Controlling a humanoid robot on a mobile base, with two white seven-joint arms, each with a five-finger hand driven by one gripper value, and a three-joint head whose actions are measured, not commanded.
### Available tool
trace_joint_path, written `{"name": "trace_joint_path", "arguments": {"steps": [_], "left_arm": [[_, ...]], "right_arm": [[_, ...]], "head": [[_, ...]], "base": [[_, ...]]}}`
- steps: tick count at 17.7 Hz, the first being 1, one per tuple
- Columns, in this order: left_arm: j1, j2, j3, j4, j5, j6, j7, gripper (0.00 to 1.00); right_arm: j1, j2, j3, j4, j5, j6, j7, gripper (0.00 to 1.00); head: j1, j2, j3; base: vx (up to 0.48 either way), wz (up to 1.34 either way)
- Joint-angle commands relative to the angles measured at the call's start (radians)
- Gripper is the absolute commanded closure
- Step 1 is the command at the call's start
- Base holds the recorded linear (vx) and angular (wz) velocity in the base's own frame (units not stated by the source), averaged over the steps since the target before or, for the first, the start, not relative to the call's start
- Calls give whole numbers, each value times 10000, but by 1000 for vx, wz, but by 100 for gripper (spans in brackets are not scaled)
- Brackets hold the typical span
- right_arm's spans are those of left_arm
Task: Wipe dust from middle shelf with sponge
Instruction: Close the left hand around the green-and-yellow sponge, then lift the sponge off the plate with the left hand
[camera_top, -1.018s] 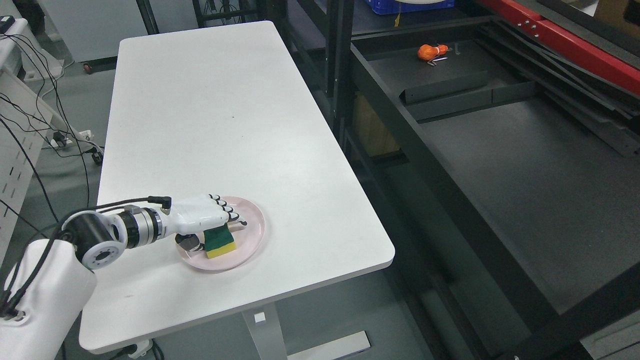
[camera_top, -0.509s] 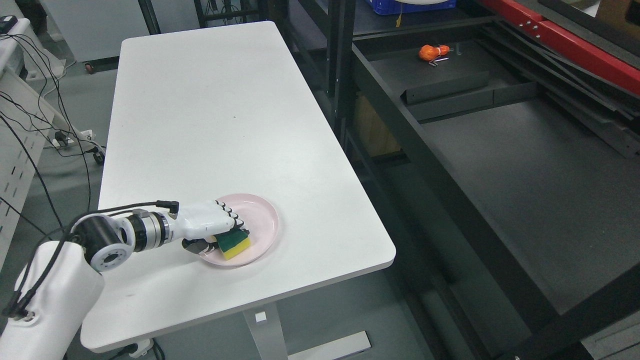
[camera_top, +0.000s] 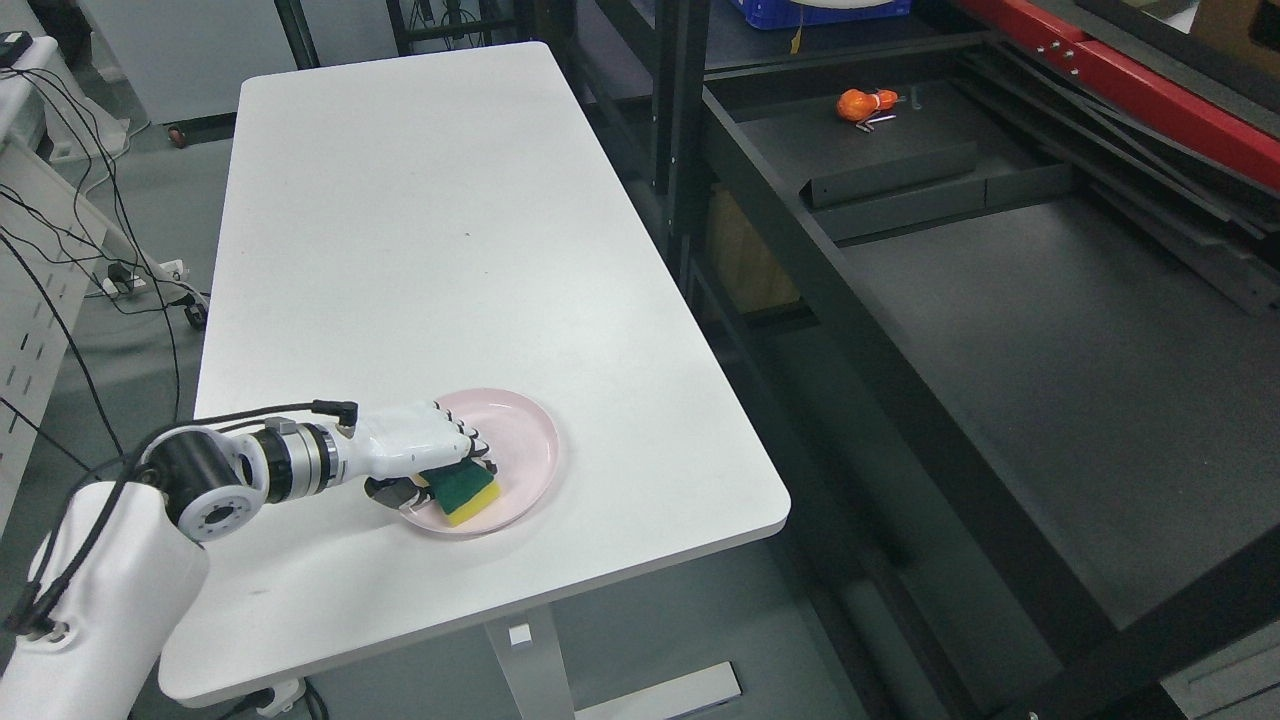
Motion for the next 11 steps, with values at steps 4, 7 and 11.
{"name": "trace_joint_path", "arguments": {"steps": [4, 7, 11], "left_arm": [[19, -64, 1706, 0, 641, -370, -935, 85], [-119, 28, 2335, -92, 672, -370, -967, 90], [-686, 136, 2964, -429, 1070, -370, -1594, 90]], "right_arm": [[6, -175, 0, -175, 0, 716, 50, 0], [-9, -175, 0, -175, 0, 716, 50, 0], [-9, -175, 0, -175, 0, 716, 50, 0]], "head": [[0, 0, 0], [0, 0, 0], [0, 0, 0]], "base": [[0, 0], [0, 0], [0, 0]]}}
